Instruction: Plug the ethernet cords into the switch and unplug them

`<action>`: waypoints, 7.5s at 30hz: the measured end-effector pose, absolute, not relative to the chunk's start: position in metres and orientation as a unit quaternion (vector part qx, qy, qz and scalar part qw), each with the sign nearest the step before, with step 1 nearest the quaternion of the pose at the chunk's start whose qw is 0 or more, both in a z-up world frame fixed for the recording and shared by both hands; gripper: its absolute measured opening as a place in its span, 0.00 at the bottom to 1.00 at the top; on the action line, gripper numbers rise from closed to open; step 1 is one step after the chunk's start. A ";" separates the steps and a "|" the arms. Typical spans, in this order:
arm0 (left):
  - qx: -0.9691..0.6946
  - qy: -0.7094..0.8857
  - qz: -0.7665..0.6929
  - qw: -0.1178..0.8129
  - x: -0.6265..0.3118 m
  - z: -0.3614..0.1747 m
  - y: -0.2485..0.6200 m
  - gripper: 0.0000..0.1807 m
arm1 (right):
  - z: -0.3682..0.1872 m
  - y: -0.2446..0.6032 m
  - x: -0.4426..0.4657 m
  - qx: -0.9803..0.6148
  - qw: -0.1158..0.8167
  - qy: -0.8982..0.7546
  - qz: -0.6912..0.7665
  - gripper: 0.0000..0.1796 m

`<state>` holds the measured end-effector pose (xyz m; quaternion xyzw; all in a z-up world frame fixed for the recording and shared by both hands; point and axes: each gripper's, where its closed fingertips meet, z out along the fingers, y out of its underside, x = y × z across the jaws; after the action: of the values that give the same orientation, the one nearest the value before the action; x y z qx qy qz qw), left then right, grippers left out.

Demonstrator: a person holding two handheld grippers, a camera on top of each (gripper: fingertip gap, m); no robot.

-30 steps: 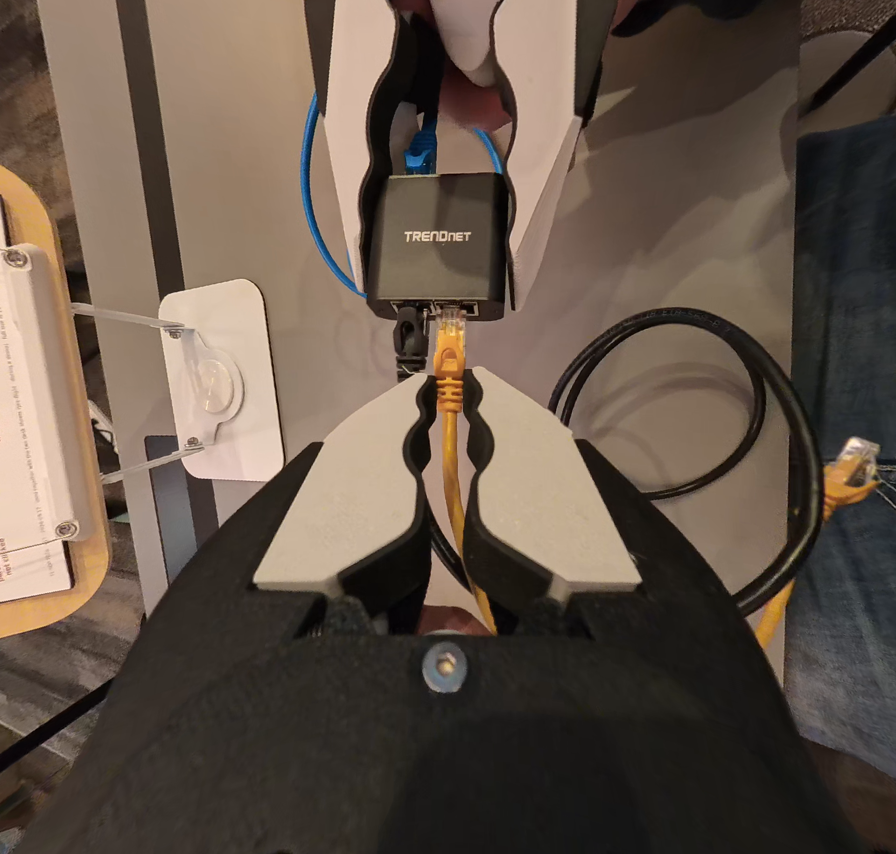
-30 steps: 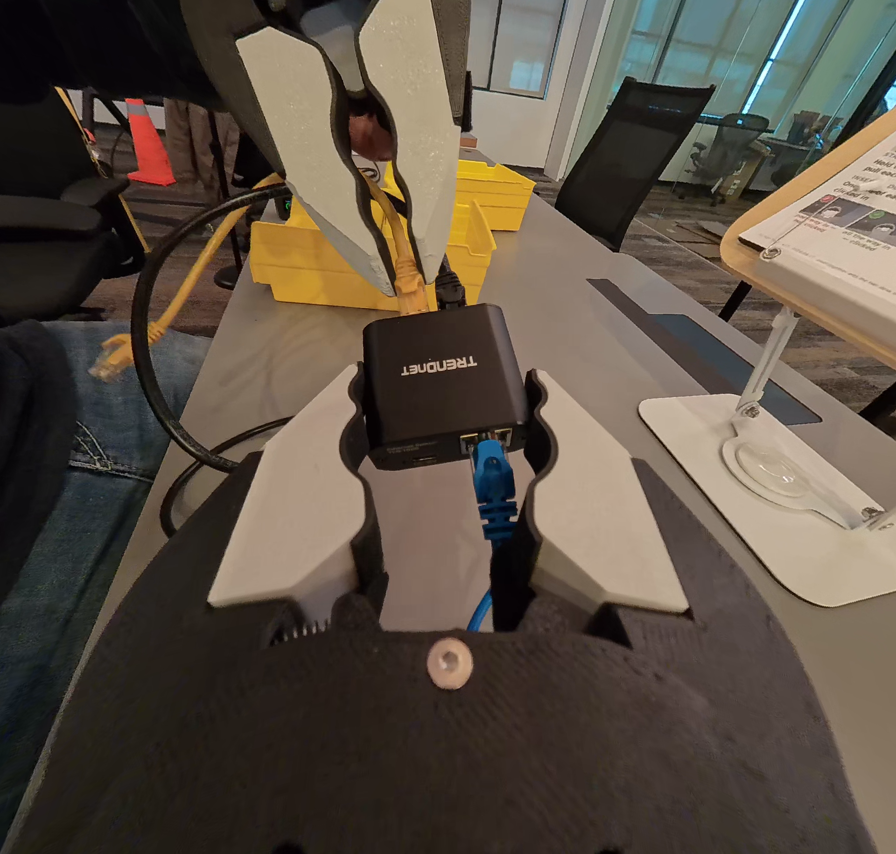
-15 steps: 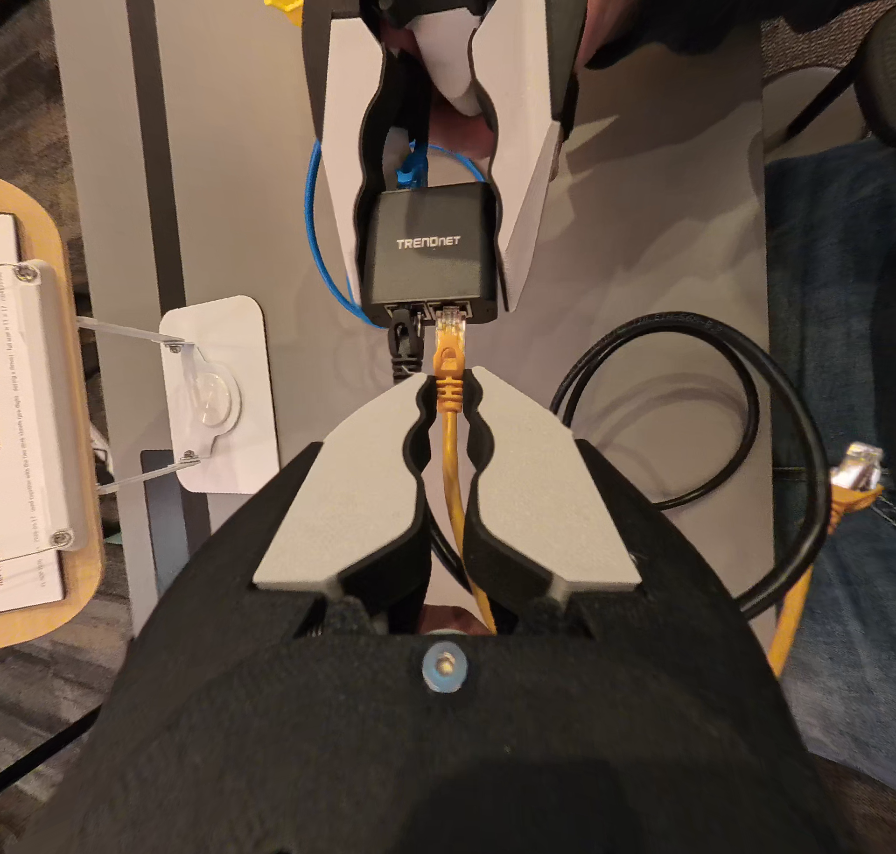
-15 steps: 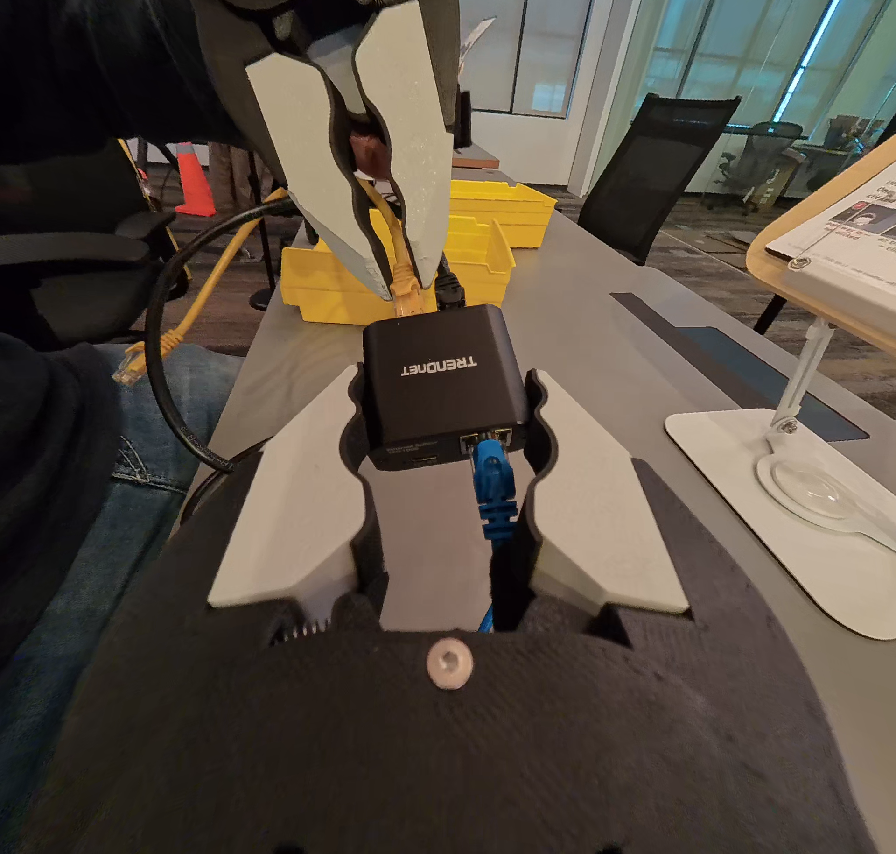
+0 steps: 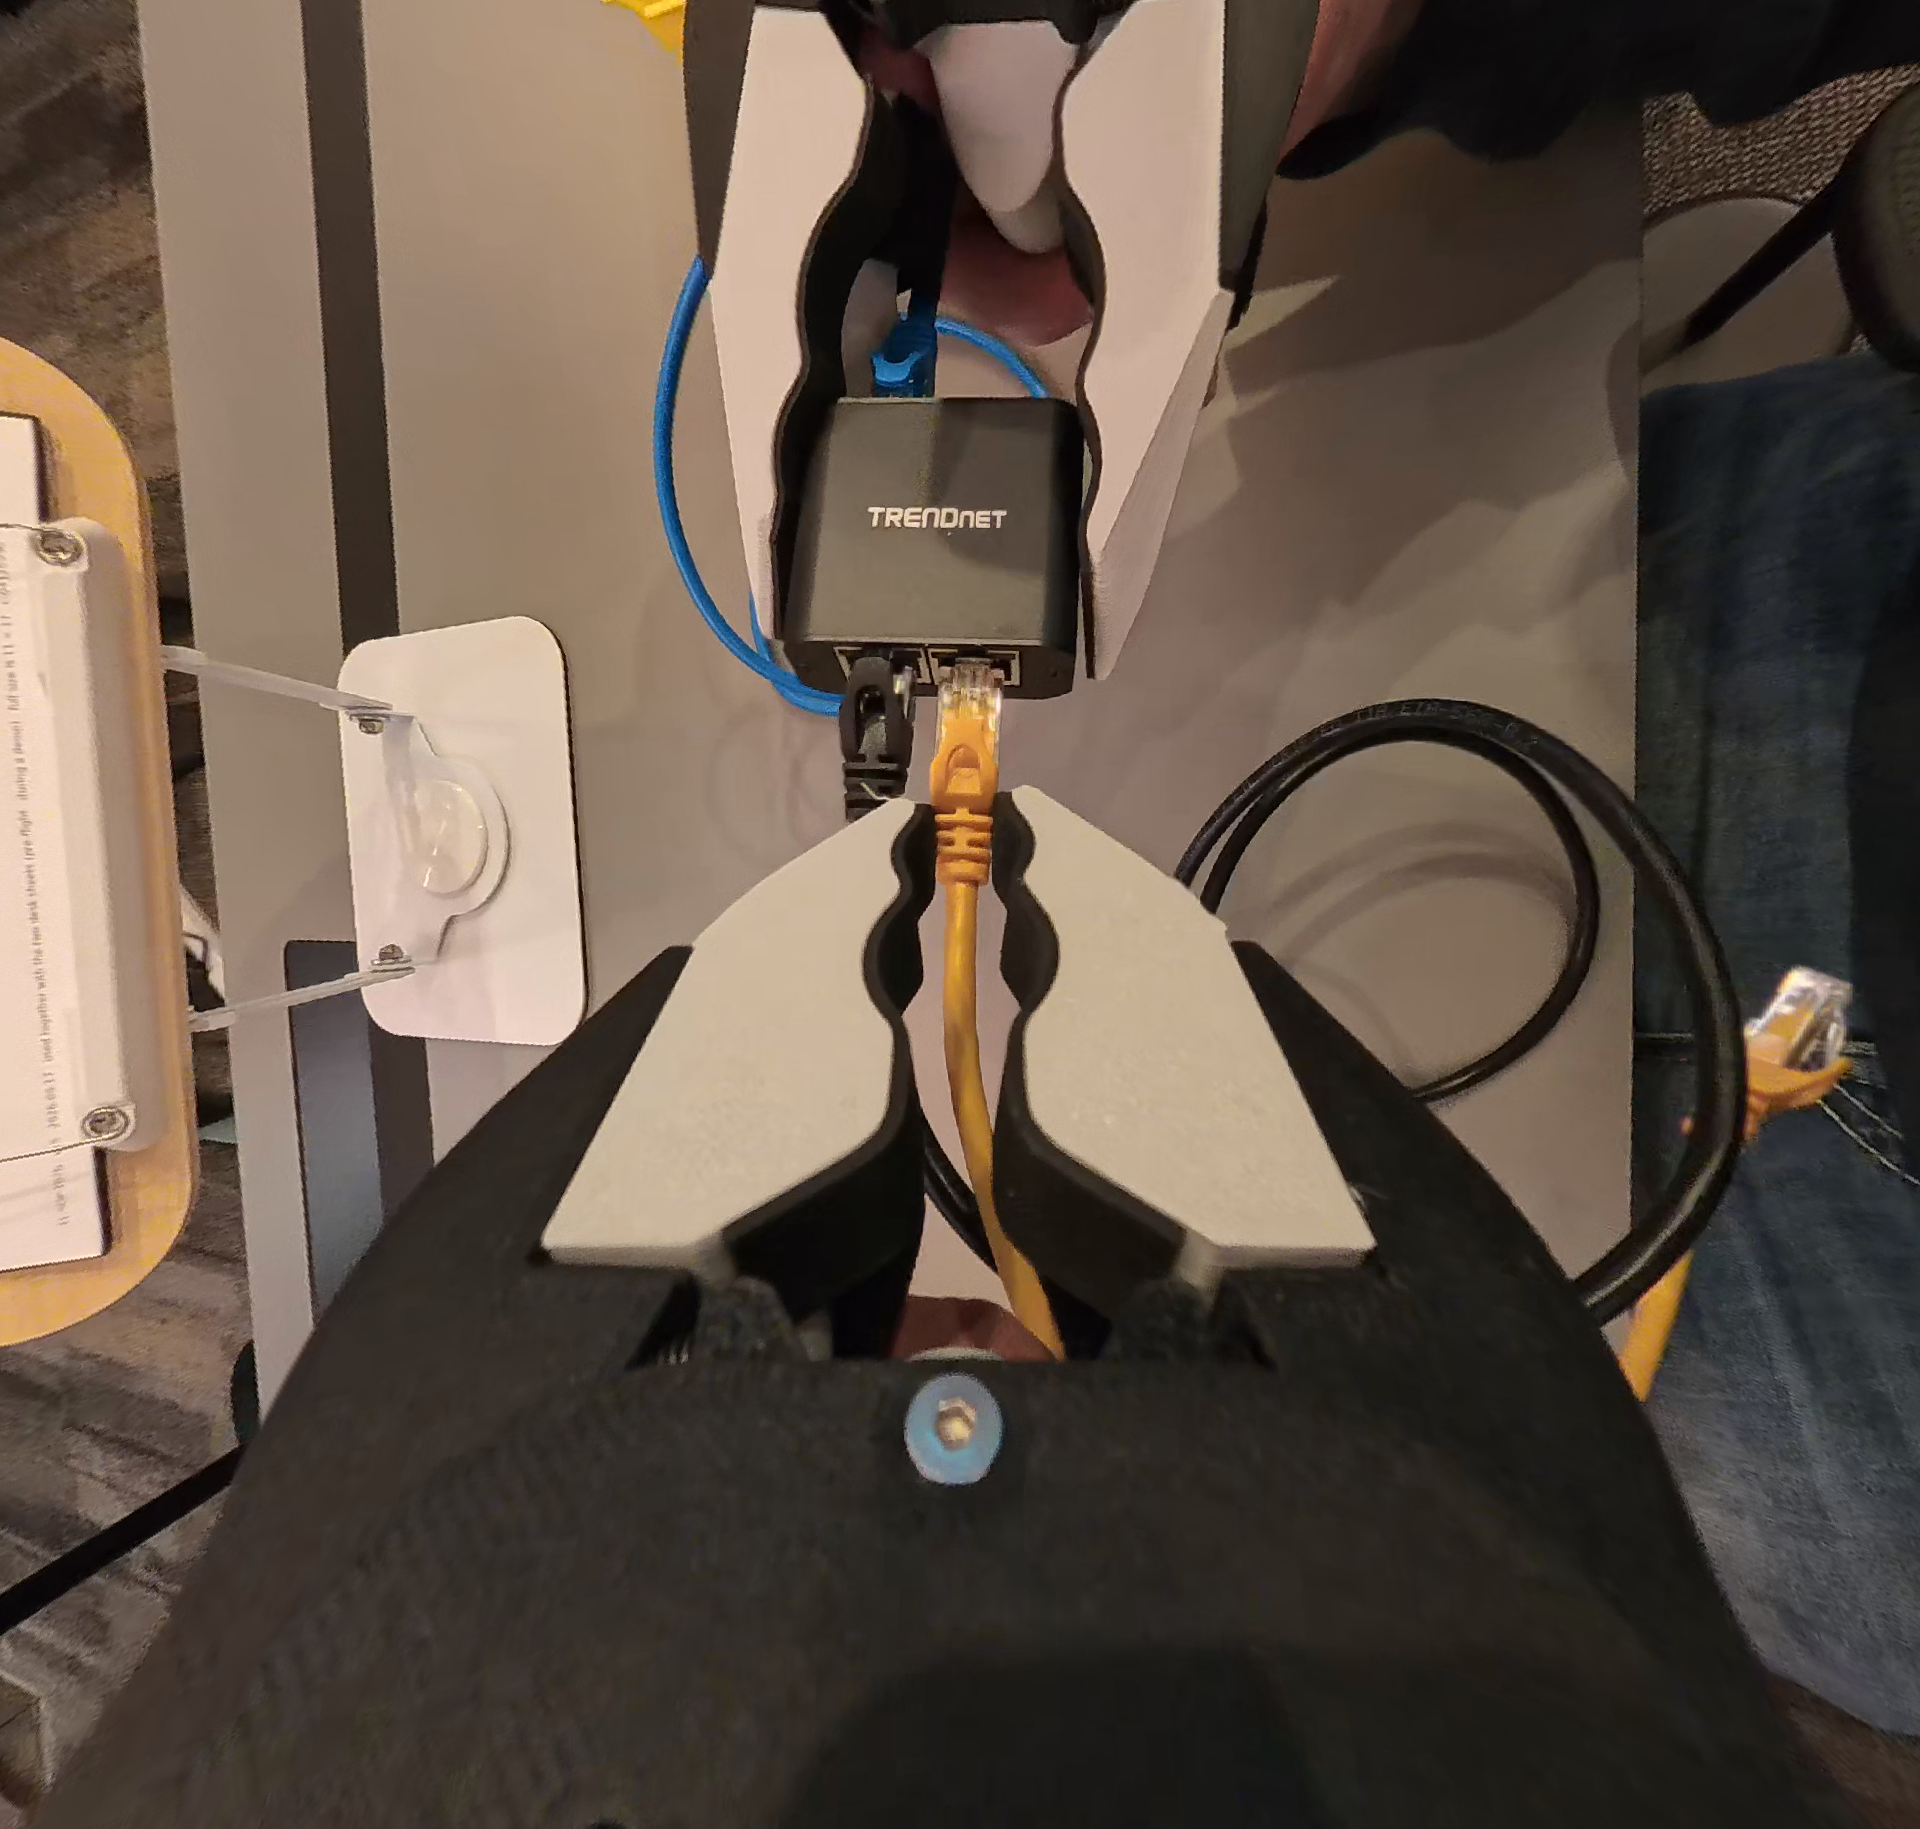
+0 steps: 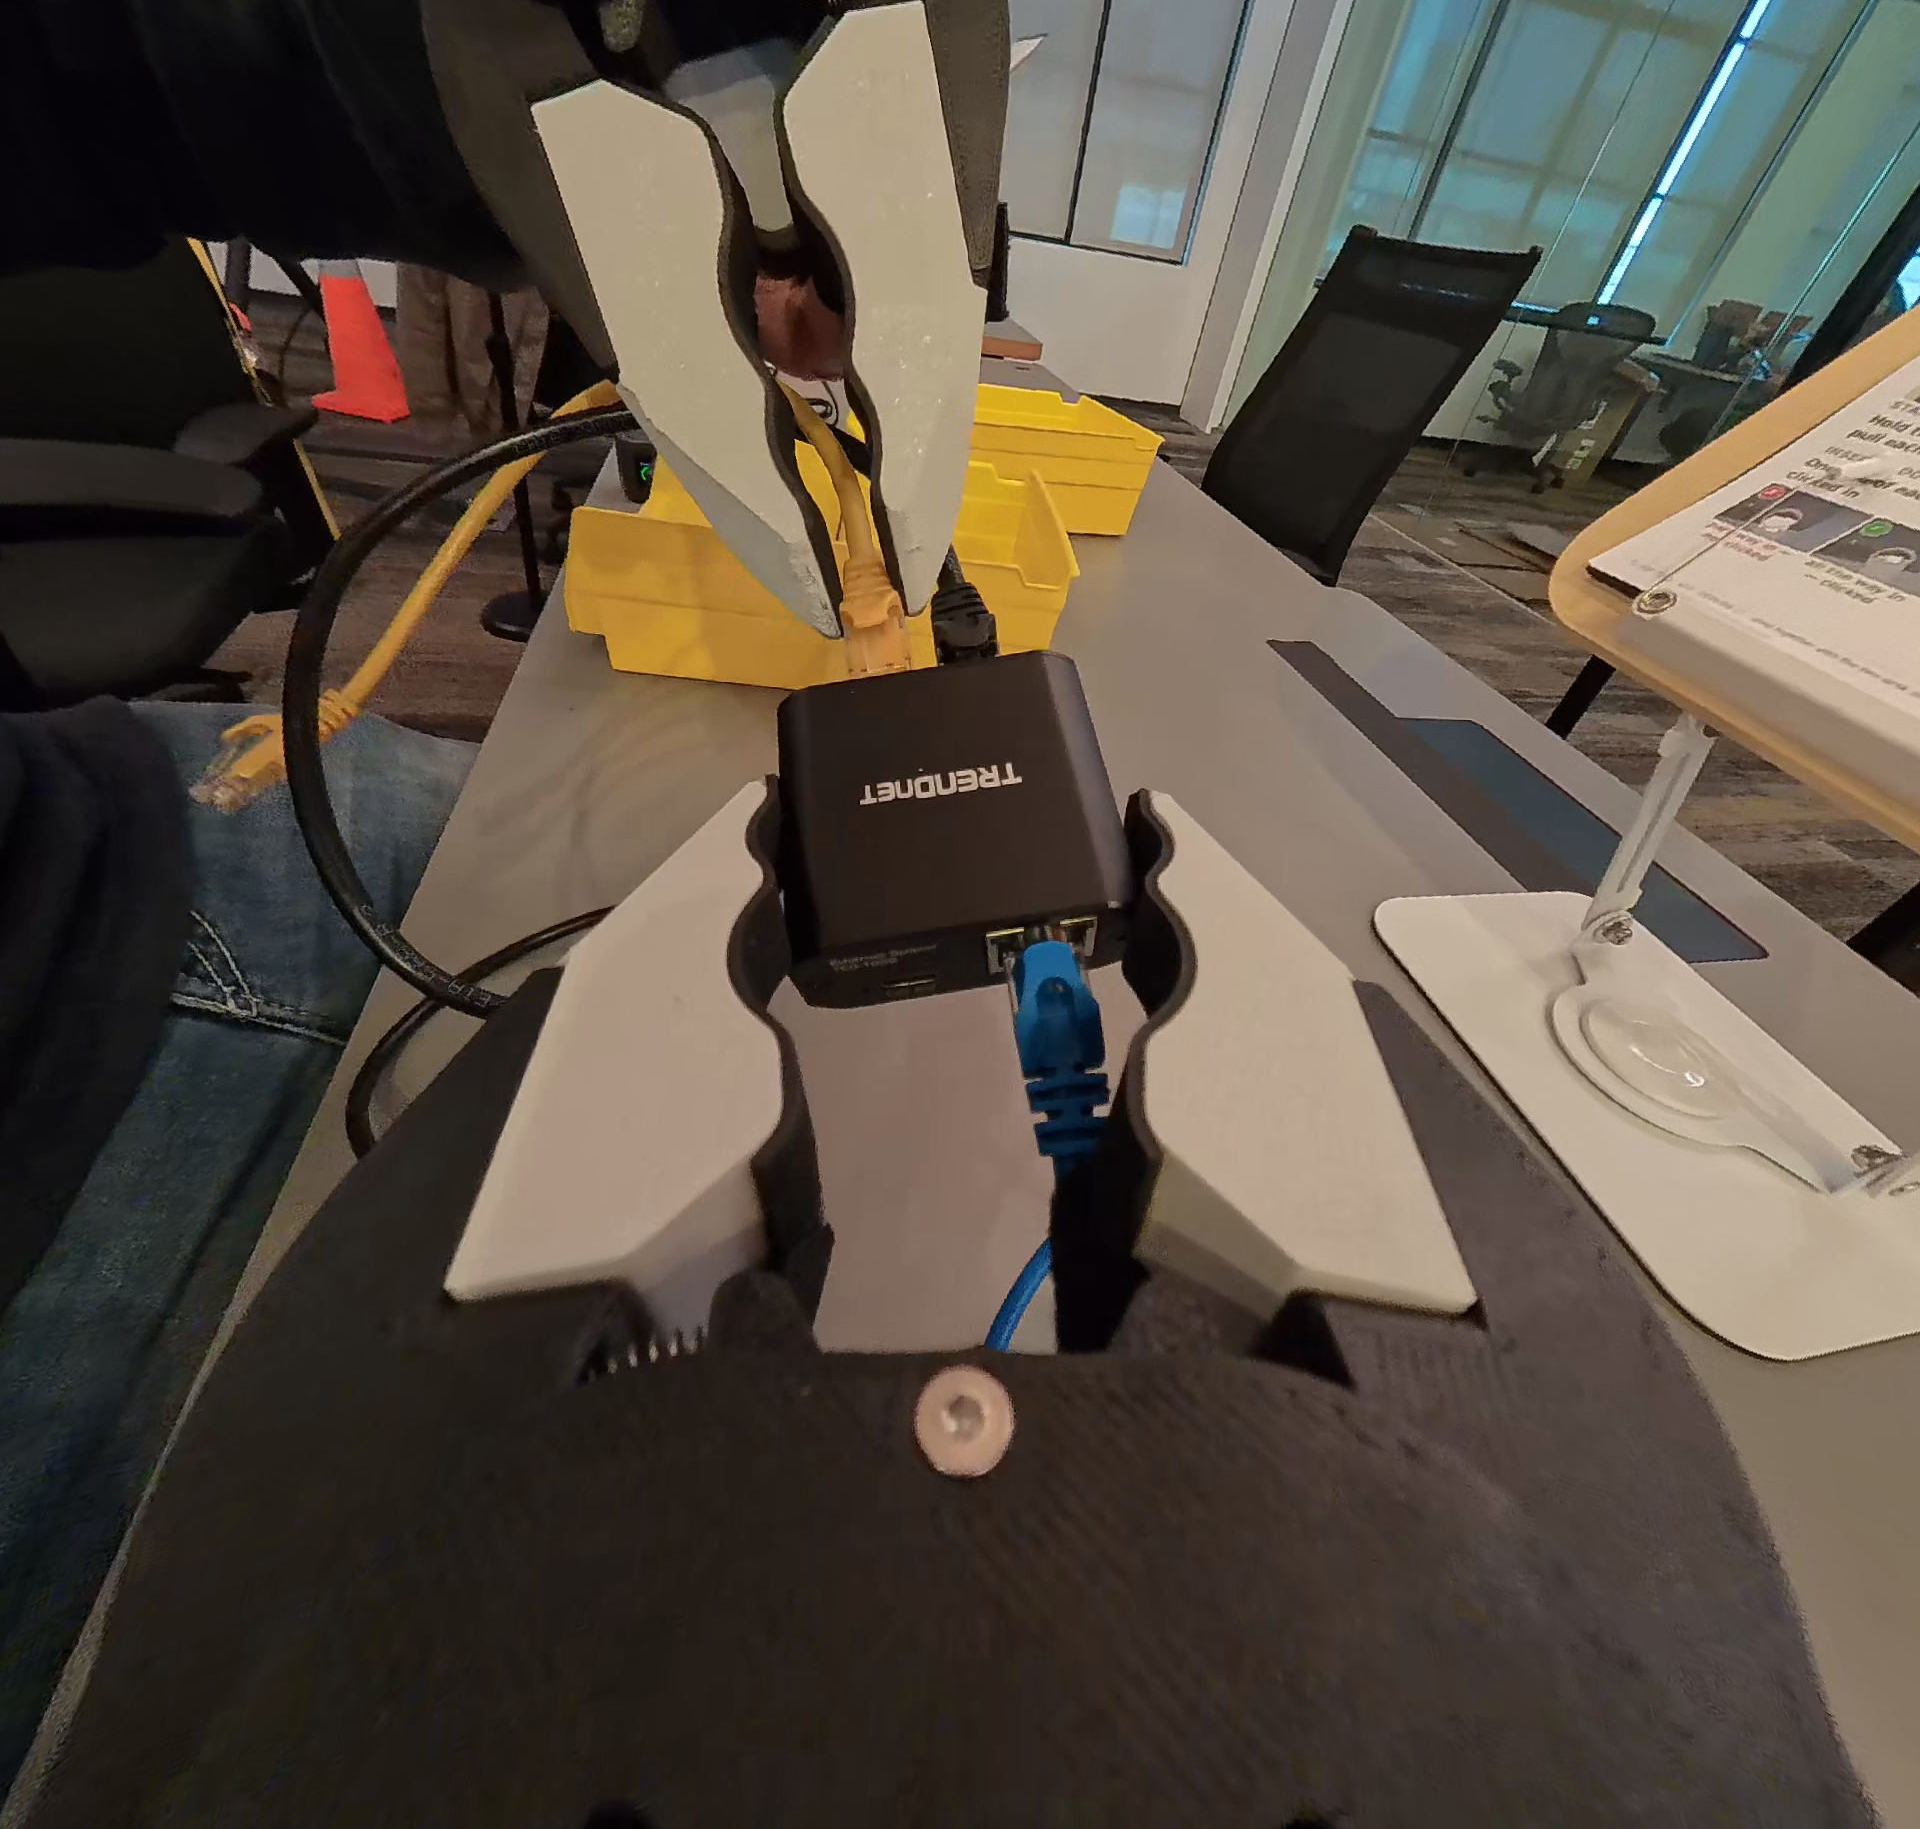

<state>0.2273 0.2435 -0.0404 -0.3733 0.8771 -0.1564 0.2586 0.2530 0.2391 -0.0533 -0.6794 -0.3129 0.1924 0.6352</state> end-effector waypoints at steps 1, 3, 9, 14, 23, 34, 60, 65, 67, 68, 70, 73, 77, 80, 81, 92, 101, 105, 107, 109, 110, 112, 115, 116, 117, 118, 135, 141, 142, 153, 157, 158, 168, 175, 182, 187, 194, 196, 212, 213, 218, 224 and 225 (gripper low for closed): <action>-0.375 0.876 -0.160 0.257 0.227 -0.040 0.243 0.06 | -0.053 0.239 0.253 -0.679 0.637 -0.315 0.188 0.35; -0.378 0.874 -0.166 0.256 0.227 -0.039 0.242 0.06 | -0.052 0.238 0.253 -0.678 0.637 -0.318 0.180 0.35; -0.387 0.869 -0.178 0.252 0.225 -0.039 0.241 0.06 | -0.052 0.238 0.252 -0.680 0.637 -0.324 0.163 0.34; -0.380 0.870 -0.179 0.258 0.225 -0.039 0.238 0.06 | -0.052 0.239 0.250 -0.682 0.634 -0.327 0.161 0.34; -0.361 0.870 -0.154 0.300 0.231 -0.044 0.239 0.06 | -0.053 0.240 0.252 -0.688 0.628 -0.326 0.163 0.34; -0.364 0.858 -0.151 0.331 0.238 -0.043 0.241 0.05 | -0.052 0.244 0.255 -0.707 0.607 -0.322 0.168 0.35; -0.456 0.628 -0.148 0.613 0.097 0.066 0.307 0.06 | 0.074 0.230 0.276 -0.736 0.625 -0.248 0.080 0.35; -0.495 0.643 -0.155 0.563 0.094 0.008 0.309 0.07 | 0.138 0.215 0.307 -0.726 0.646 -0.233 0.031 0.34; -0.507 0.648 -0.161 0.544 0.096 -0.015 0.308 0.07 | 0.161 0.206 0.325 -0.723 0.656 -0.217 0.017 0.34; -0.513 0.650 -0.166 0.535 0.098 -0.025 0.308 0.07 | 0.171 0.201 0.337 -0.721 0.661 -0.205 0.005 0.35; -0.523 0.653 -0.169 0.521 0.101 -0.045 0.308 0.07 | 0.186 0.192 0.365 -0.718 0.672 -0.179 -0.026 0.35; -0.536 0.661 -0.173 0.497 0.105 -0.072 0.308 0.07 | 0.184 0.180 0.415 -0.724 0.677 -0.123 -0.053 0.35; -0.542 0.676 -0.154 0.475 0.105 -0.099 0.311 0.07 | 0.142 0.163 0.480 -0.736 0.675 -0.034 -0.041 0.34; -0.548 0.678 -0.157 0.463 0.106 -0.110 0.311 0.07 | 0.097 0.155 0.513 -0.745 0.666 0.025 -0.023 0.34; -0.549 0.679 -0.156 0.461 0.107 -0.112 0.312 0.07 | 0.082 0.152 0.521 -0.747 0.663 0.042 -0.014 0.34; -0.561 0.686 -0.151 0.437 0.108 -0.137 0.311 0.07 | 0.023 0.125 0.577 -0.735 0.661 0.148 0.026 0.34; -0.566 0.689 -0.147 0.428 0.105 -0.145 0.314 0.08 | -0.044 0.125 0.581 -0.794 0.586 0.161 0.013 0.34; -0.567 0.690 -0.144 0.426 0.104 -0.148 0.315 0.08 | -0.061 0.128 0.579 -0.808 0.567 0.158 0.016 0.34; -0.567 0.691 -0.143 0.425 0.104 -0.148 0.315 0.09 | -0.067 0.128 0.577 -0.821 0.551 0.150 0.011 0.34; -0.567 0.692 -0.143 0.424 0.104 -0.149 0.315 0.09 | -0.077 0.128 0.576 -0.837 0.528 0.142 0.006 0.34; -0.567 0.692 -0.143 0.423 0.104 -0.150 0.314 0.09 | -0.083 0.127 0.576 -0.846 0.516 0.139 0.001 0.34; -0.566 0.694 -0.141 0.422 0.104 -0.151 0.314 0.09 | -0.094 0.126 0.574 -0.862 0.491 0.130 -0.002 0.34; -0.565 0.697 -0.140 0.419 0.104 -0.153 0.313 0.09 | -0.112 0.125 0.571 -0.886 0.448 0.115 -0.018 0.34; -0.565 0.698 -0.138 0.419 0.104 -0.154 0.312 0.09 | -0.118 0.124 0.571 -0.893 0.435 0.111 -0.023 0.34; -0.564 0.699 -0.136 0.419 0.103 -0.154 0.312 0.09 | -0.124 0.123 0.571 -0.900 0.422 0.107 -0.031 0.34; -0.563 0.700 -0.134 0.419 0.103 -0.155 0.312 0.09 | -0.130 0.121 0.572 -0.907 0.405 0.104 -0.040 0.34; -0.559 0.709 -0.126 0.410 0.103 -0.163 0.310 0.09 | -0.197 0.111 0.578 -0.980 0.161 0.001 -0.116 0.32; -0.557 0.714 -0.123 0.406 0.103 -0.165 0.308 0.09 | -0.221 0.112 0.573 -0.990 0.088 -0.042 -0.101 0.25; -0.557 0.714 -0.123 0.405 0.103 -0.166 0.308 0.09 | -0.221 0.112 0.573 -0.991 0.082 -0.044 -0.096 0.25; -0.561 0.712 -0.124 0.404 0.101 -0.164 0.310 0.10 | -0.202 0.109 0.548 -0.994 0.042 -0.089 -0.048 0.23; -0.563 0.709 -0.126 0.405 0.102 -0.163 0.311 0.10 | -0.176 0.106 0.543 -0.991 0.056 -0.103 -0.060 0.23; -0.563 0.709 -0.127 0.405 0.102 -0.163 0.311 0.10 | -0.169 0.106 0.542 -0.991 0.061 -0.105 -0.064 0.22; -0.565 0.704 -0.125 0.412 0.098 -0.158 0.313 0.10 | -0.082 0.111 0.515 -0.970 0.183 -0.123 -0.098 0.23; -0.567 0.698 -0.126 0.418 0.096 -0.153 0.314 0.10 | -0.079 0.139 0.475 -0.960 0.238 -0.139 -0.055 0.24; -0.563 0.701 -0.121 0.421 0.094 -0.153 0.313 0.11 | -0.117 0.151 0.486 -0.973 0.185 -0.114 -0.082 0.26; -0.564 0.702 -0.121 0.418 0.094 -0.156 0.313 0.11 | -0.140 0.155 0.497 -0.975 0.153 -0.115 -0.111 0.22; -0.562 0.704 -0.117 0.418 0.095 -0.157 0.312 0.11 | -0.138 0.164 0.500 -0.961 0.158 -0.148 -0.171 0.09; -0.562 0.705 -0.117 0.418 0.095 -0.157 0.312 0.11 | -0.131 0.167 0.498 -0.958 0.180 -0.150 -0.167 0.07; -0.559 0.707 -0.111 0.418 0.094 -0.158 0.312 0.11 | -0.080 0.176 0.487 -0.932 0.302 -0.145 -0.138 0.01; -0.559 0.707 -0.111 0.418 0.094 -0.158 0.312 0.11 | -0.074 0.176 0.487 -0.928 0.317 -0.142 -0.137 0.01; -0.558 0.708 -0.109 0.418 0.094 -0.159 0.312 0.11 | -0.042 0.172 0.498 -0.908 0.391 -0.102 -0.109 0.01; -0.560 0.709 -0.108 0.416 0.094 -0.161 0.312 0.11 | -0.007 0.162 0.516 -0.890 0.443 -0.069 -0.082 0.01; -0.560 0.709 -0.107 0.415 0.094 -0.161 0.312 0.11 | -0.004 0.160 0.521 -0.888 0.449 -0.065 -0.081 0.01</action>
<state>0.0938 0.3123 -0.1610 -0.5598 0.7091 -0.1074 0.4152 0.5212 0.1603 -0.0036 -0.8877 -0.0647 -0.0808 0.4487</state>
